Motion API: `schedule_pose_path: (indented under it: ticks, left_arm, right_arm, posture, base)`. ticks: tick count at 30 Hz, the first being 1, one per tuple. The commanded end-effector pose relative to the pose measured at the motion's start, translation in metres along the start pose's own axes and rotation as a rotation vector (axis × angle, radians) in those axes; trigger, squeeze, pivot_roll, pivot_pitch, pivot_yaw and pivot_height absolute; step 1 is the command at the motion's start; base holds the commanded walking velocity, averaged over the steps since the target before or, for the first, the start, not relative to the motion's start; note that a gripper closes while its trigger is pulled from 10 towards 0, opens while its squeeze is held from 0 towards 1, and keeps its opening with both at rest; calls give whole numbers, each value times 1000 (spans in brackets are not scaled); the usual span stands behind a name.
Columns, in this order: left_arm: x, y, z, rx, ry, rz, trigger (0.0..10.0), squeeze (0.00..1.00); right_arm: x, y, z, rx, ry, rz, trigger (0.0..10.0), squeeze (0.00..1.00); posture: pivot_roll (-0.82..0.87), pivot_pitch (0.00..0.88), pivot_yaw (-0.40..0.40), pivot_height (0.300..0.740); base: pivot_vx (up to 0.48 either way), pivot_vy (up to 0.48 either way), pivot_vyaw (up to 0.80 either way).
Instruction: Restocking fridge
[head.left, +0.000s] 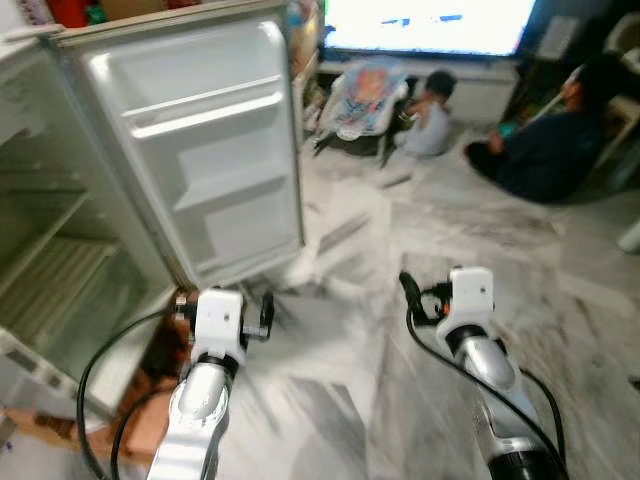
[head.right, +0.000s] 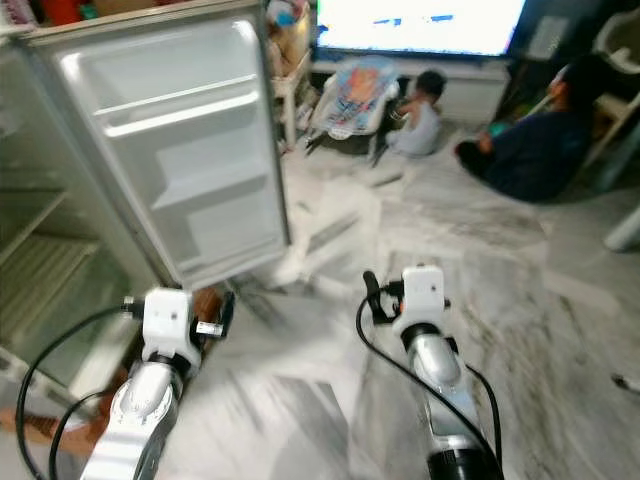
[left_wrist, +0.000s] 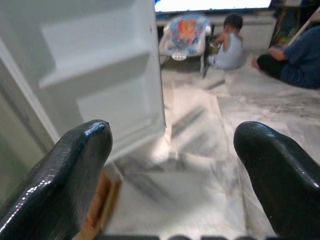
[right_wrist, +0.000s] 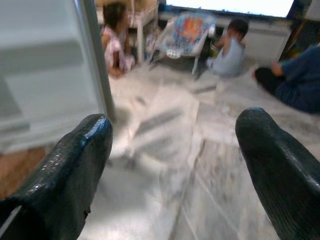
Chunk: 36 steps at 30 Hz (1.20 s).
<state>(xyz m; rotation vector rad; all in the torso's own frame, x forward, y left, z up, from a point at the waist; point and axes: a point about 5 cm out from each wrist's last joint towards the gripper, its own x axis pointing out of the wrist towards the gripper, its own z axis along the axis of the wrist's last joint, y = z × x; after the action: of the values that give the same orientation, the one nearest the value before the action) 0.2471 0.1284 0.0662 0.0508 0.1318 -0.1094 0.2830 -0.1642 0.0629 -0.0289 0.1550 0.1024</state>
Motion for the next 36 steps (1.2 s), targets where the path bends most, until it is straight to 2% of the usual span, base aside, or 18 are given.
schedule_pose_path:
  ticks: [1, 5, 9, 17, 22, 26, 28, 36]
  left_arm:
    - [-1, -1, -3, -4, 10, -24, 10000, 0]
    - [0, -8, -1, 12, -7, -53, 10000, 0]
    - [0, 4, -4, 4, 4, 35, 10000, 0]
    - [2, 12, 2, 42, -12, 33, 10000, 0]
    - [1, 27, 5, 51, -12, 73, 10000, 0]
    - [1, 26, 1, 36, -1, 67, 10000, 0]
    - [3, 16, 1, 16, 0, 36, 10000, 0]
    - [5, 7, 1, -5, 4, 5, 10000, 0]
  right_arm:
    - [2, 7, 3, -3, -14, 24, 10000, 0]
    - [4, 4, 3, -5, -13, 20, 10000, 0]
    - [6, 5, 3, -24, -14, 51, 10000, 0]
    - [8, 4, 11, -36, -42, 53, 10000, 0]
    - [7, 3, 20, -53, -91, 61, 10000, 0]
    - [6, 3, 20, -56, -90, 62, 10000, 0]
    - [6, 4, 23, -62, -97, 60, 10000, 0]
    - [2, 8, 16, -43, -80, 57, 10000, 0]
  posture:
    - [-45, 42, 47, 740]
    - [-29, 31, 25, 740]
    - [-13, 25, 4, 740]
    - [-4, 43, 11, 740]
    - [-29, 62, 38, 740]
    - [-45, 65, 45, 740]
    - [-56, 67, 52, 740]
    - [-58, 74, 62, 740]
  base:
    - [0, -480, 0]
    - [0, -283, 0]
    - [0, 0, 0]
    - [61, 0, 0]
    - [361, -96, 0]
    - [402, -124, 0]
    - [459, 0, 0]
    - [472, 0, 0]
